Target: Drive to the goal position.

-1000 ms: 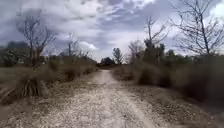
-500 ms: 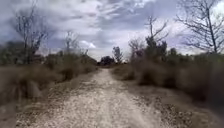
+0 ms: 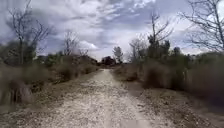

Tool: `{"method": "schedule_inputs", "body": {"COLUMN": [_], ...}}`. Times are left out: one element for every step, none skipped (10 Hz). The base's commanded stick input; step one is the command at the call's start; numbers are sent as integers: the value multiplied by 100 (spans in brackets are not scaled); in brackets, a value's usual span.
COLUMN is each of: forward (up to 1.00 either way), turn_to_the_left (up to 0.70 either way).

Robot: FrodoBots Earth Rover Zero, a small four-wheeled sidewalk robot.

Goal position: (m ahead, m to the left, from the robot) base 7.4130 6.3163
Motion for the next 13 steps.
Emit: {"method": "schedule_inputs", "body": {"forward": [50,50,50,50,50,50,50,50,50,50,50,50,50], "turn_to_the_left": [0,0,0,0,0,0,0,0,0,0,0,0,0]}}
